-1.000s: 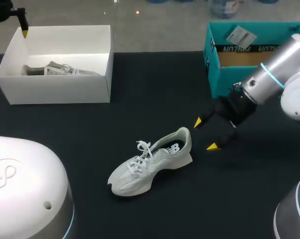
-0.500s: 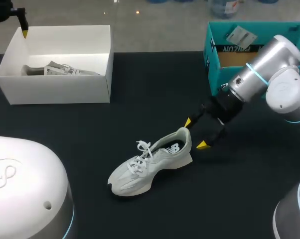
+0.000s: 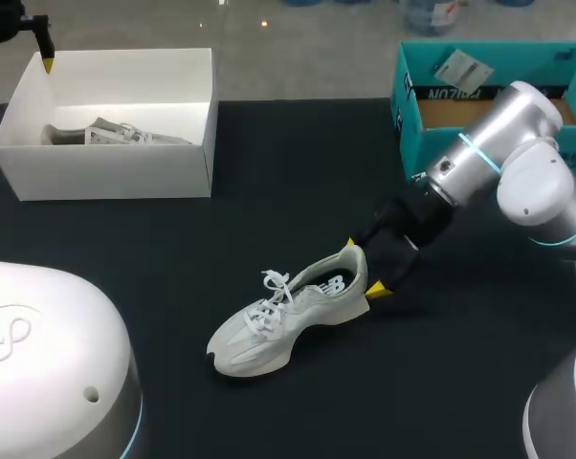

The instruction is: Take the shoe out of the shoebox, open the shoe tongue, remove and reinsert the insole, then place the shoe into the shoebox

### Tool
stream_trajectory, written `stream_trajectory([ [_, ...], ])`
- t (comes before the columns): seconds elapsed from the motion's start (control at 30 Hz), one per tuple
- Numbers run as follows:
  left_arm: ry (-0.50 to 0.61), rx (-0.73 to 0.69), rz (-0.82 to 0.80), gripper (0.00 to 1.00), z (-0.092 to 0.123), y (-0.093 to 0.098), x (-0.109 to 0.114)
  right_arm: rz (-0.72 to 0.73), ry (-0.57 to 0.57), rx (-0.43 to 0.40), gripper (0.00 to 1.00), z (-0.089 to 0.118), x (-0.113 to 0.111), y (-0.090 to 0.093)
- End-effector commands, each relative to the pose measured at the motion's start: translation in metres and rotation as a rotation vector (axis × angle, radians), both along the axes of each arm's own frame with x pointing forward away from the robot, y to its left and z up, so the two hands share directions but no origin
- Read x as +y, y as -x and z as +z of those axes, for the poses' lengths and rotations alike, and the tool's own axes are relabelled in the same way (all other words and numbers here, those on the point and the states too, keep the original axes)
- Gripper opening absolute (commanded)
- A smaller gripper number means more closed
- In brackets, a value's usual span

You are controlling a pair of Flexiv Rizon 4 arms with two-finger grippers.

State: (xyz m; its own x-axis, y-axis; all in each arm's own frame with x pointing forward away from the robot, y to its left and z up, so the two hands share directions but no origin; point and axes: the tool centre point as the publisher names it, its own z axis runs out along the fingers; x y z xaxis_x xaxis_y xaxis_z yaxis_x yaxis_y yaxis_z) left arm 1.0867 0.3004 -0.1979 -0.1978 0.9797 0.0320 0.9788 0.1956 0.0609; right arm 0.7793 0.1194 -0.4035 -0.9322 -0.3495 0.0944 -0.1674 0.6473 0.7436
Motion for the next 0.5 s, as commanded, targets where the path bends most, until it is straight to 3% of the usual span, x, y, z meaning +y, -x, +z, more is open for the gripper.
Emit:
stream_trajectory([
  [0.03,-0.001,-0.001,0.0,1.0,0.0,0.0,0.0,0.002,-0.004,0.002,1.0,-0.009,0.01,0.002],
  [0.5,-0.001,-0.001,0.0,1.0,0.0,0.0,0.0,0.006,-0.02,0.02,1.0,-0.022,0.023,0.004],
])
